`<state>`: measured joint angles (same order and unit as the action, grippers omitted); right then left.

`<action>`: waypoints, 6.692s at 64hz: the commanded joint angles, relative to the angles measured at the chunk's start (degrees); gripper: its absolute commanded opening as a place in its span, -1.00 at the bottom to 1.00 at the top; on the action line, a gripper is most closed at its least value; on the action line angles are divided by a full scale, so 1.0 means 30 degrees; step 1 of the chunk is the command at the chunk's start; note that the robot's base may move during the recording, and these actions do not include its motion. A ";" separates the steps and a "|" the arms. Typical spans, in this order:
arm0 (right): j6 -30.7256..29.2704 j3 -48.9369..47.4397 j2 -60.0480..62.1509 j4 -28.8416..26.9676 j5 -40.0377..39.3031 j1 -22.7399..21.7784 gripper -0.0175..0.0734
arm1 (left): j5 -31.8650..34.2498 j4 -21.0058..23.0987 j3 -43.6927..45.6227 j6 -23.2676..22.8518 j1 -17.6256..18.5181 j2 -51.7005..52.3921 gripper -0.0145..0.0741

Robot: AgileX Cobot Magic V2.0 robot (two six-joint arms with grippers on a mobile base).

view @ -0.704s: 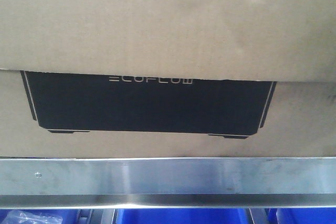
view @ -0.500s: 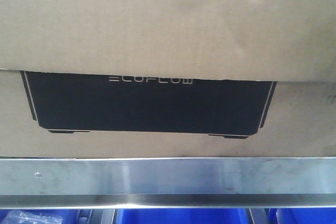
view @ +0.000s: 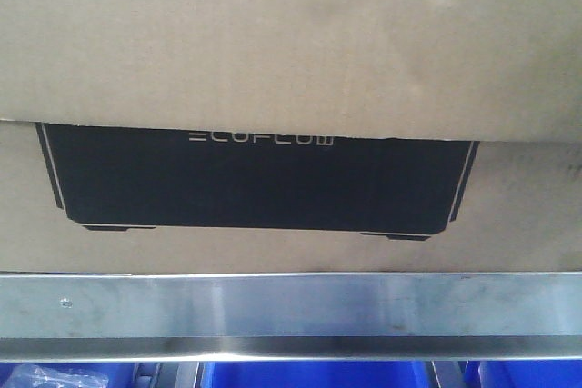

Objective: Grab box from left shelf to table start

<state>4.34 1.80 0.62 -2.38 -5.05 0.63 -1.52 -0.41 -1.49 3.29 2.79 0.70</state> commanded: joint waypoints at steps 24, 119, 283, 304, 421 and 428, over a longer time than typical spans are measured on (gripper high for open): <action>-0.0111 -0.0077 0.0054 0.0111 -0.1568 -0.0057 -0.56 | -0.1916 -0.3065 0.4121 -0.0059 0.0102 0.0169 -0.70; -0.0111 -0.0077 0.0054 0.0111 -0.1568 -0.0057 -0.56 | -1.0034 -1.1945 1.9426 -1.0131 0.7519 -1.5949 -0.62; -0.0111 -0.0077 0.0054 0.0111 -0.1568 -0.0057 -0.56 | -2.3144 -0.3517 2.8421 -0.7209 0.4650 -2.4989 -0.55; -0.0111 -0.0077 0.0054 0.0111 -0.1568 -0.0057 -0.56 | -2.3368 -0.3557 2.8421 -0.7209 0.4650 -2.4989 -0.70; 0.6702 -1.5128 -1.0299 0.3286 1.8750 0.0879 -0.49 | -2.3440 -0.3489 2.8421 -0.7209 0.4650 -2.4989 -0.70; 0.7660 -1.6431 -1.1364 0.4715 1.9568 0.2532 -0.14 | -2.3440 -0.3489 2.8421 -0.7209 0.4650 -2.4989 -0.70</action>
<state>24.41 -43.05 -30.62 7.48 54.67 5.10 -71.88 -10.29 82.37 -17.52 16.90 -76.10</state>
